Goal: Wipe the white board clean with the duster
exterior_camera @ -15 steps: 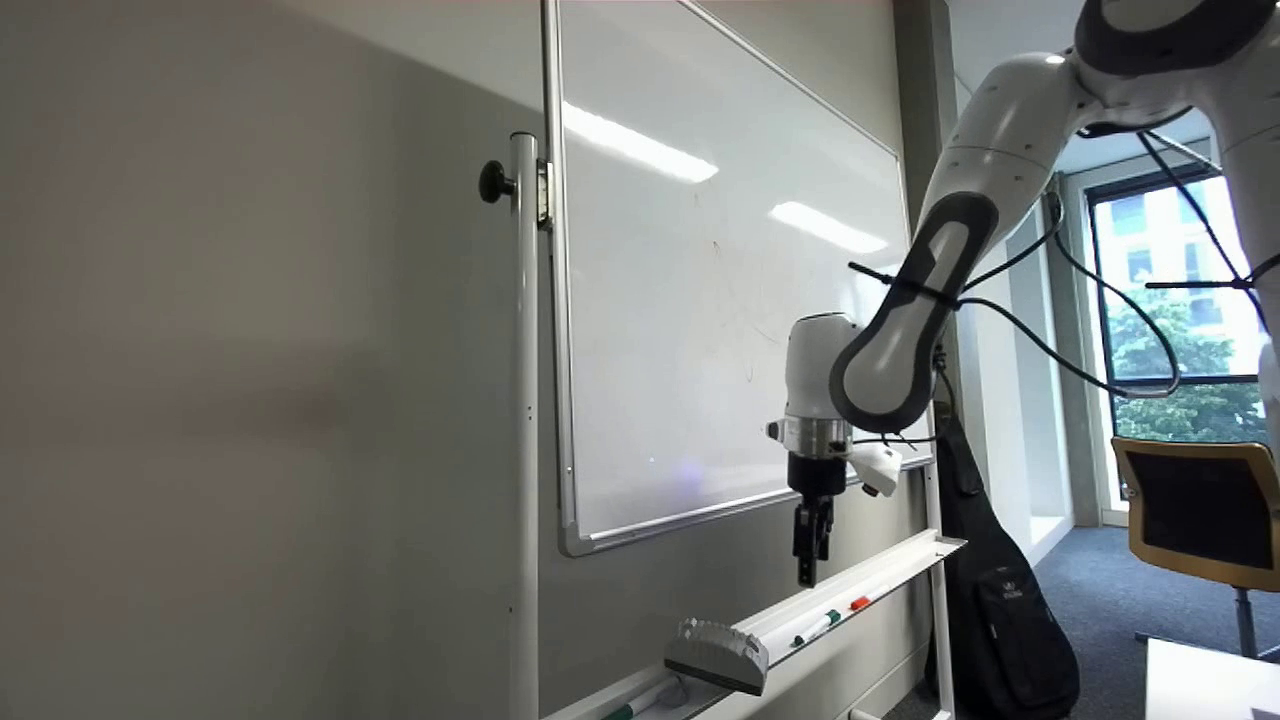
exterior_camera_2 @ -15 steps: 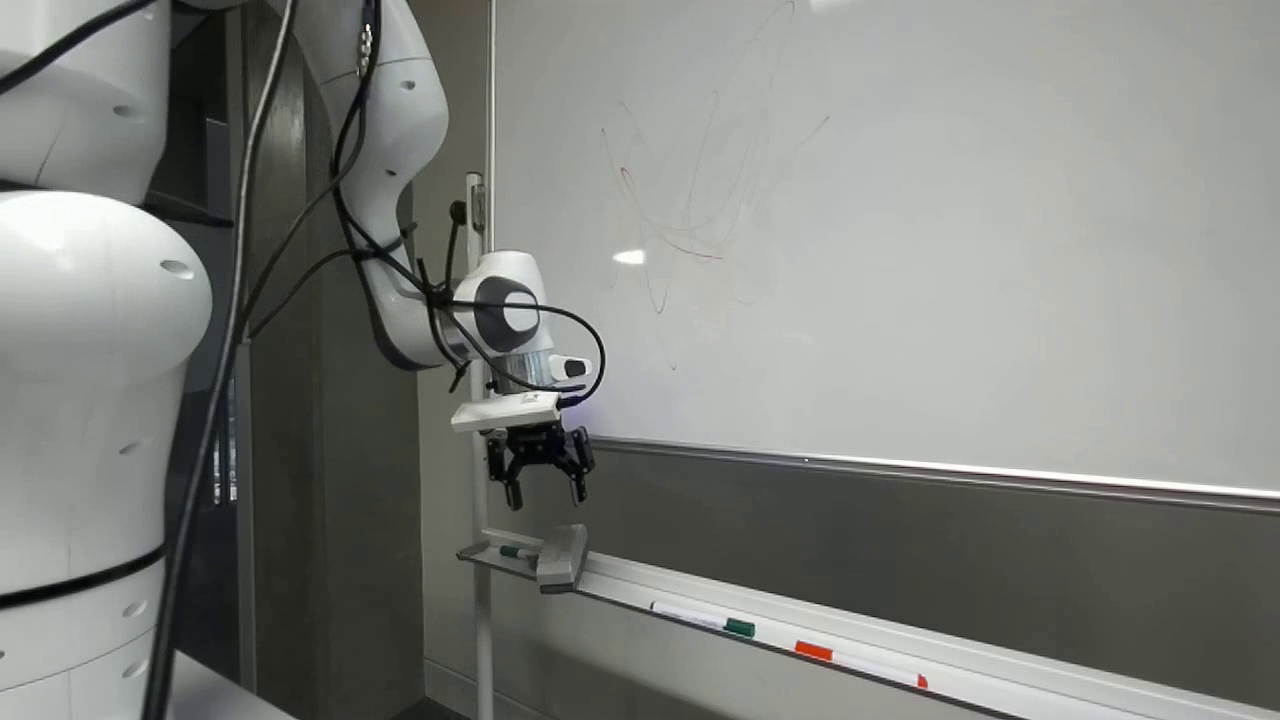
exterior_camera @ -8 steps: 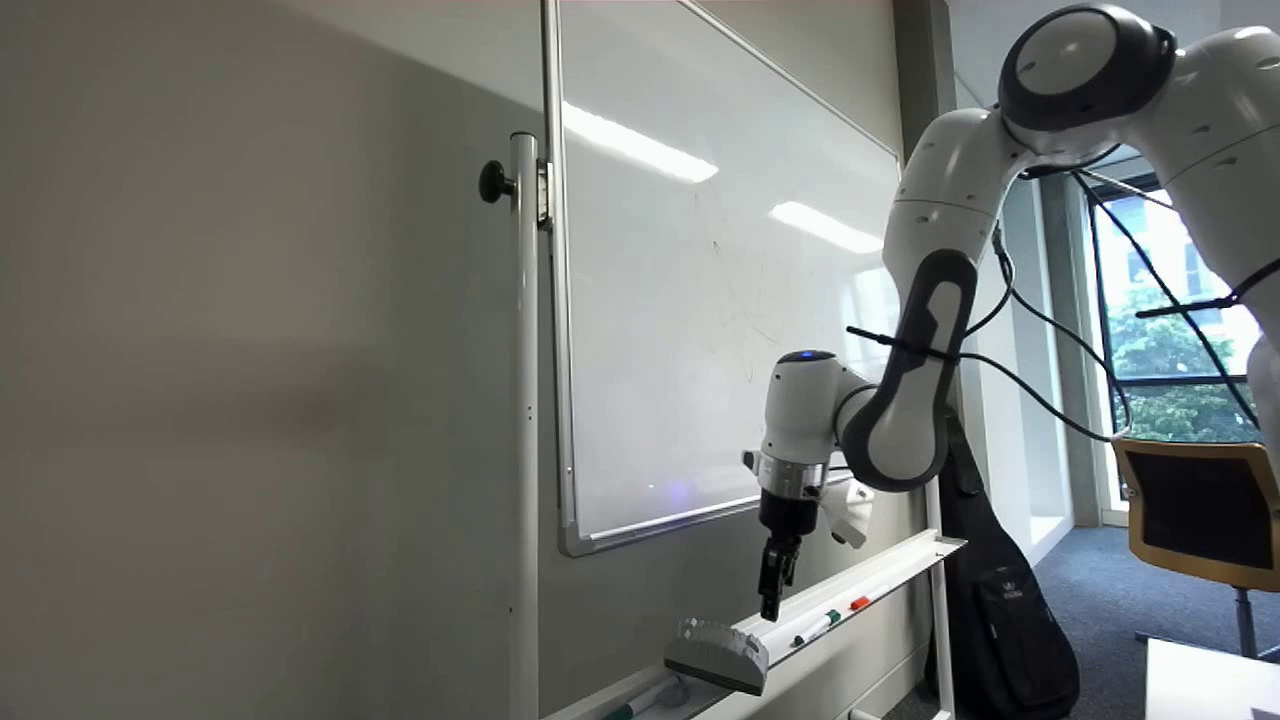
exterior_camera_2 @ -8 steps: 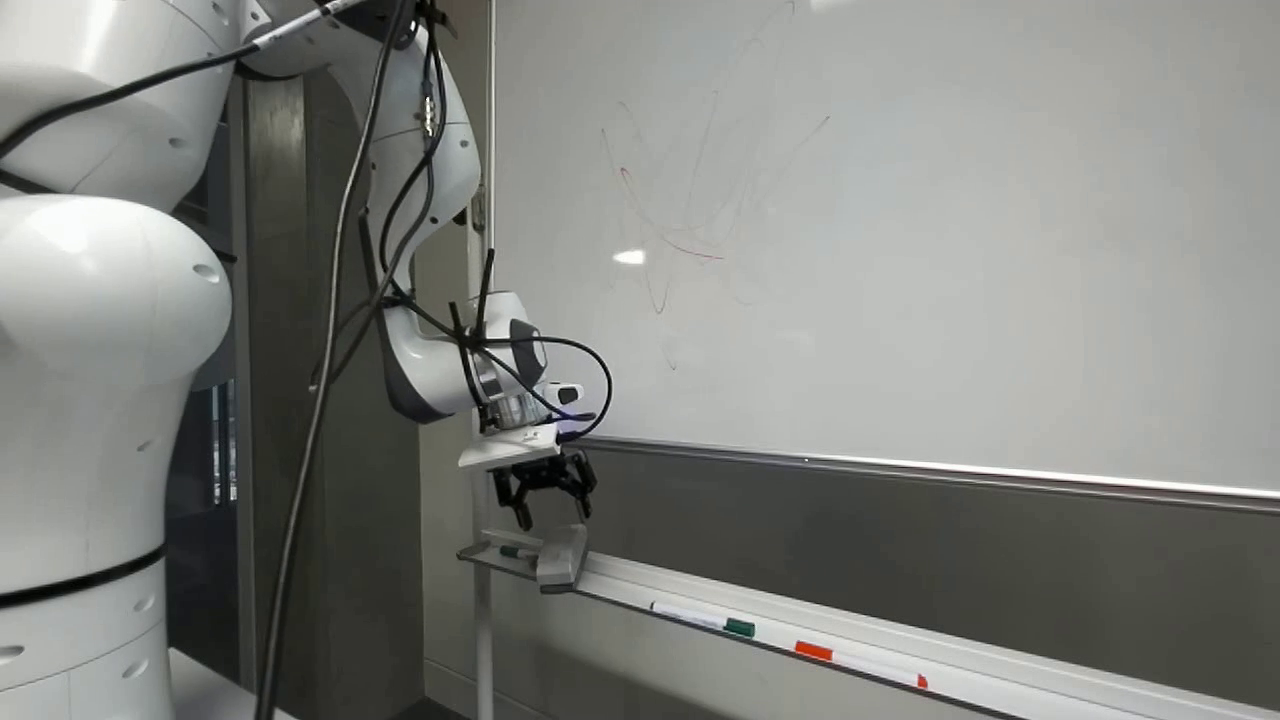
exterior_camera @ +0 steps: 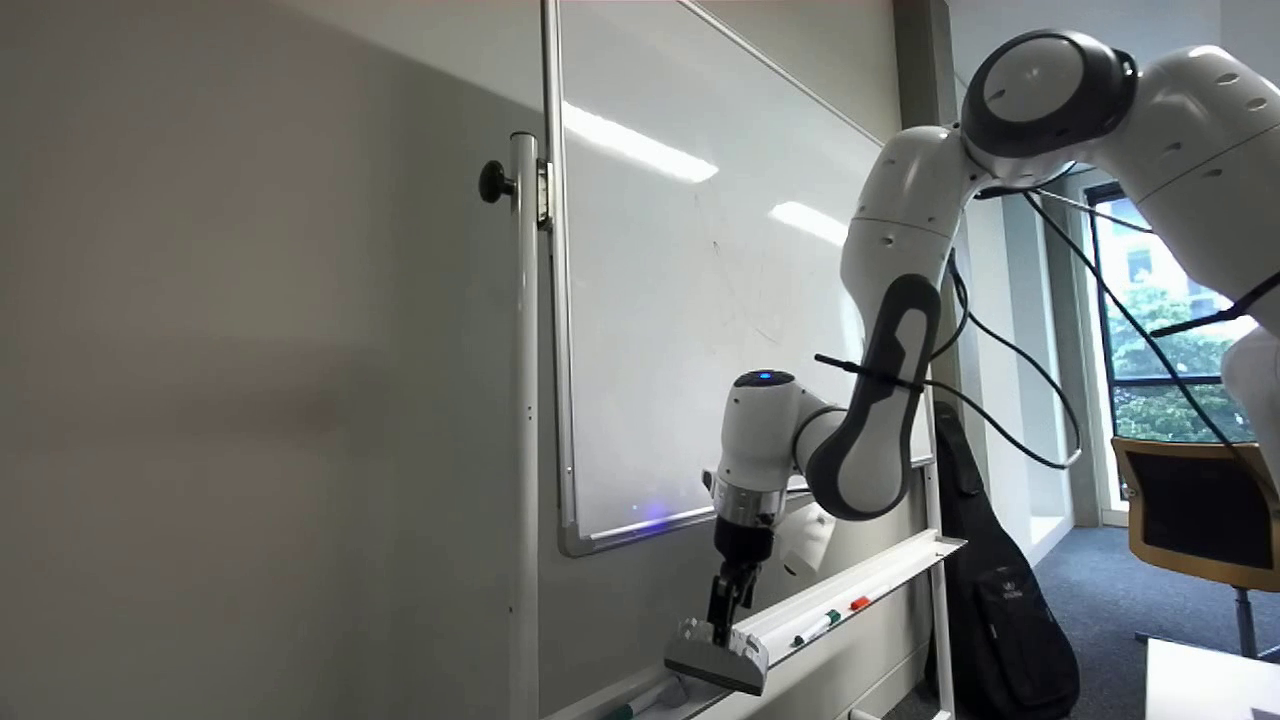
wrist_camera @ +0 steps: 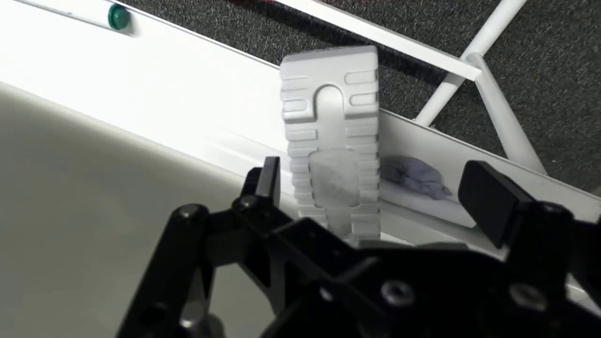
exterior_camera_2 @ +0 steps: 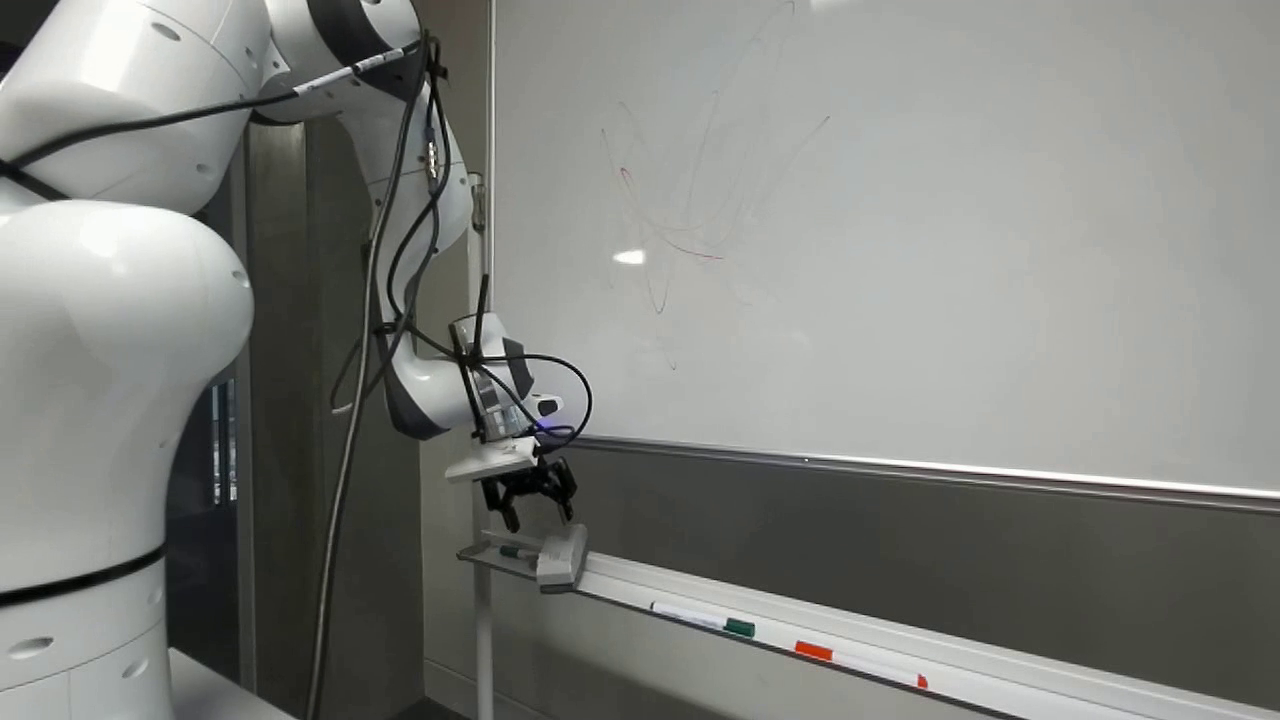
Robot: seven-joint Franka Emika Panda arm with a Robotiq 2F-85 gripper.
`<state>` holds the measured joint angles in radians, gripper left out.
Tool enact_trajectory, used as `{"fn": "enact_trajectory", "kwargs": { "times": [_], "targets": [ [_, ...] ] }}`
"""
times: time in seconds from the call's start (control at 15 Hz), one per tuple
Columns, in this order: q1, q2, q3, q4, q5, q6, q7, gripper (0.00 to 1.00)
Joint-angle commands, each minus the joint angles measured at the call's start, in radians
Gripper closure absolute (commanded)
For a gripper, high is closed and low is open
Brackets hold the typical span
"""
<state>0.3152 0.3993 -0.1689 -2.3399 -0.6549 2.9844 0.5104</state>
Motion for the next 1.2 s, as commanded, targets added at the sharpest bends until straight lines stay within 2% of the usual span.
{"fn": "enact_trajectory", "kwargs": {
  "times": [0.0,0.2,0.47,1.13],
  "targets": [
    [0.078,0.094,-0.092,0.067,-0.077,0.019,0.070,0.00],
    [0.122,0.149,-0.164,0.097,-0.110,0.025,0.087,0.00],
    [0.145,0.194,-0.217,0.121,-0.105,0.033,0.085,0.00],
    [0.115,0.203,-0.184,0.117,-0.071,0.046,0.050,0.00]
  ]
}}
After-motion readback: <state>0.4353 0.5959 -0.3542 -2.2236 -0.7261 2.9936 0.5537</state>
